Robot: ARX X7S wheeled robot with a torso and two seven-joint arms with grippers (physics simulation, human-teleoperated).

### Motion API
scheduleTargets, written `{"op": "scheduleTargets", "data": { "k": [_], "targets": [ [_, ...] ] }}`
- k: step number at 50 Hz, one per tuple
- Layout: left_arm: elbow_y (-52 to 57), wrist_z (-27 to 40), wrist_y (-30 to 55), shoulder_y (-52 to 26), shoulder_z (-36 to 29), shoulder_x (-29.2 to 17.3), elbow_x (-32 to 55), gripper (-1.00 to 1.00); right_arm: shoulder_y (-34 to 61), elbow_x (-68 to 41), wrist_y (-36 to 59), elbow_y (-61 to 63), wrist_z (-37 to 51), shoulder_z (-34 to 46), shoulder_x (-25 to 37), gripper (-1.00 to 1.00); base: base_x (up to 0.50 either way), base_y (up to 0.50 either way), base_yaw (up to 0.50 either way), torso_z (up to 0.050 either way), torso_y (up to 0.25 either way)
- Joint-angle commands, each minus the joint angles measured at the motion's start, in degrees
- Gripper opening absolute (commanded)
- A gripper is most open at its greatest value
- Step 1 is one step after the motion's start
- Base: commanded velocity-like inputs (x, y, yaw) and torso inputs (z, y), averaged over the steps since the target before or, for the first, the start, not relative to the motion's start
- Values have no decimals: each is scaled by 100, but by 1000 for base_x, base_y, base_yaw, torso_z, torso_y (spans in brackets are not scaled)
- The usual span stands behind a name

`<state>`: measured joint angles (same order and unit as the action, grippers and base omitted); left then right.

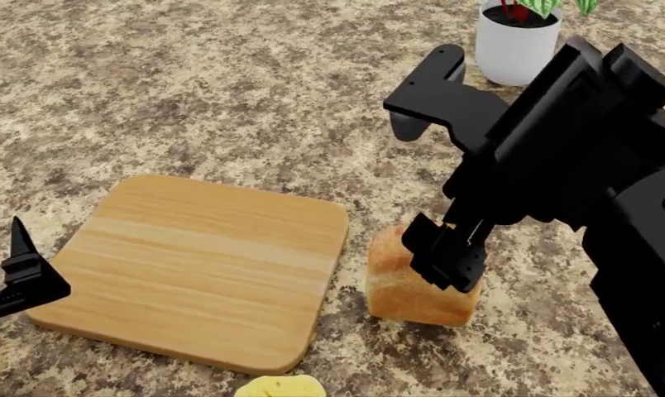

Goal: Place the bread and cheese on the cutting board.

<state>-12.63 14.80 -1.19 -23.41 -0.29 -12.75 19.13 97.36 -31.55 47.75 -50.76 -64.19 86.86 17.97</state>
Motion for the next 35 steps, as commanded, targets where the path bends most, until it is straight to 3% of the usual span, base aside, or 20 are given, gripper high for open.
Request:
{"op": "scheduleTargets", "data": {
  "k": [1,8,15,35],
  "targets": [
    [-94,-6,-44,-5,-16,-3,83,100,-101,-111,150,321,-10,108,166,-100,0,0,-3,0,0],
    [-43,-10,-34,18,-9,-21,138,100,56,-239,462,1233,371,-38,558,-100,0,0,0,0,0],
    [-18,-34,-40,-5,3,-21,218,100,194,-254,359,1299,504,-201,507,-100,0,0,0,0,0],
    [77,8,28,-18,98,-44,453,100,351,182,-756,-469,85,-109,-525,-100,0,0,0,0,0]
  ]
}}
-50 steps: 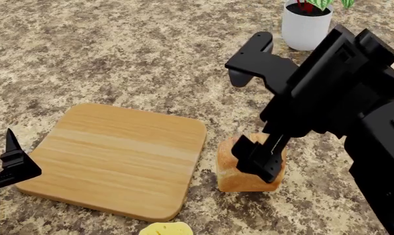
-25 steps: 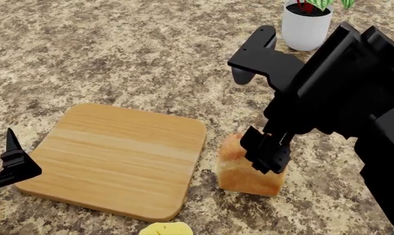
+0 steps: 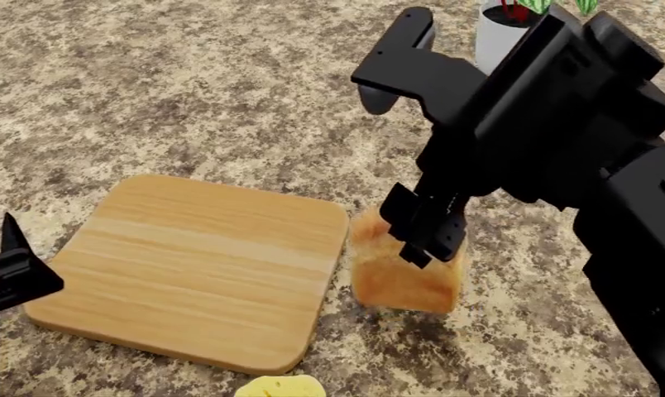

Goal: Place the bread and cheese on the cutting board.

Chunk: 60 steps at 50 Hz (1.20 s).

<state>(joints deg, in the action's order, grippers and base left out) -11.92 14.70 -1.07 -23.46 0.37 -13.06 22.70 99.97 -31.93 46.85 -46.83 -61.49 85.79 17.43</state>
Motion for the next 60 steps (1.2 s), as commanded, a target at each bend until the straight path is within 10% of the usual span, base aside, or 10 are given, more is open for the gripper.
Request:
{"op": "scheduleTargets", "data": {
  "k": [1,6,24,60],
  "targets": [
    [11,20,20,-20,33,-16,102,100,117,233,-824,-1082,-185,-52,-571,-100,0,0,0,0,0],
    [41,48,34,-13,59,-27,144,100,231,496,-1754,-2722,-657,19,-1395,-100,0,0,0,0,0],
    [-294,-79,-235,-63,130,2,254,100,140,2065,-1942,-2815,-614,-2042,-1739,-100,0,0,0,0,0],
    [-276,7,-167,-78,217,-112,451,100,-204,-375,-2392,-2682,-30,-431,-1742,-100,2,1,0,0,0]
  ]
}}
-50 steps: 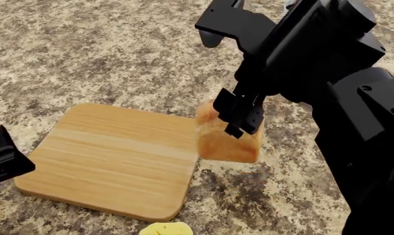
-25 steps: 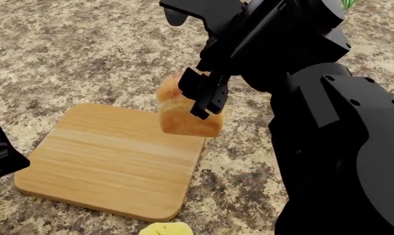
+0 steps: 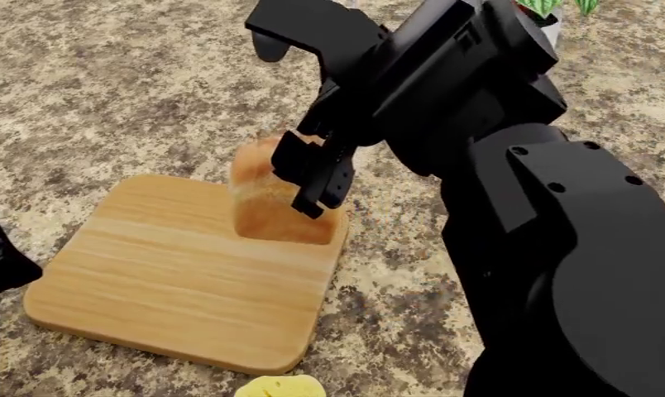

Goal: Place the bread and cheese on the cutting board.

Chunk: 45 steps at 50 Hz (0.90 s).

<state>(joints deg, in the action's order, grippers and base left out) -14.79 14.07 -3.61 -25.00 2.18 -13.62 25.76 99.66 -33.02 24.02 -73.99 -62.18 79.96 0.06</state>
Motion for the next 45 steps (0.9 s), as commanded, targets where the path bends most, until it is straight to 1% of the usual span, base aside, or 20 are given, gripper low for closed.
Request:
{"op": "scheduleTargets", "data": {
  "k": [1,14,32,45],
  "targets": [
    [-41,48,61,56,30,-49,142,100,-186,-314,-110,54,61,143,-6,-100,0,0,0,0,0],
    [-509,-106,-227,-68,47,-18,120,100,-389,-426,-163,60,40,191,-6,-100,2,2,0,0,0],
    [-235,6,-116,44,0,-58,147,100,-558,-476,-105,83,70,200,-6,-100,1,1,0,0,0],
    [-405,-26,-201,-20,-27,-48,129,100,-647,-420,-51,60,39,197,-6,-100,1,1,1,0,0]
  ]
}}
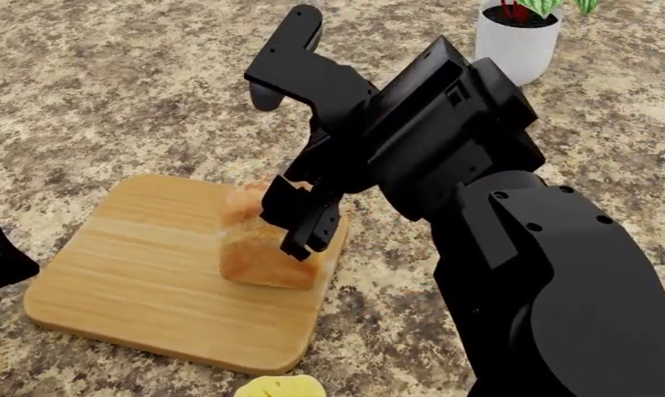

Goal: Place the bread and cheese on the cutting board.

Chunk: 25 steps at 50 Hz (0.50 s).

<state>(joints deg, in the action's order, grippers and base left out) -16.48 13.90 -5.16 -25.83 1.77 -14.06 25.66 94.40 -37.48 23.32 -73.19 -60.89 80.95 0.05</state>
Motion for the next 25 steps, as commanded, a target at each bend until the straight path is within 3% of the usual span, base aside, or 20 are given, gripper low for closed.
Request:
{"op": "scheduleTargets", "data": {
  "k": [1,4,5,25],
  "targets": [
    [-245,-10,-52,57,9,0,139,100,-122,27,19,-18,-90,93,-5,-100,0,3,0,0,0],
    [-283,-26,-70,44,-1,5,138,100,-123,27,21,-23,-46,78,-5,-100,4,1,0,0,0],
    [-283,-25,-71,44,-1,3,141,100,-116,20,35,-17,-58,82,-5,100,0,4,0,0,0],
    [-199,-5,-48,64,-29,-24,193,100,51,-23,90,-60,-49,29,-5,100,2,1,0,0,0]
  ]
}}
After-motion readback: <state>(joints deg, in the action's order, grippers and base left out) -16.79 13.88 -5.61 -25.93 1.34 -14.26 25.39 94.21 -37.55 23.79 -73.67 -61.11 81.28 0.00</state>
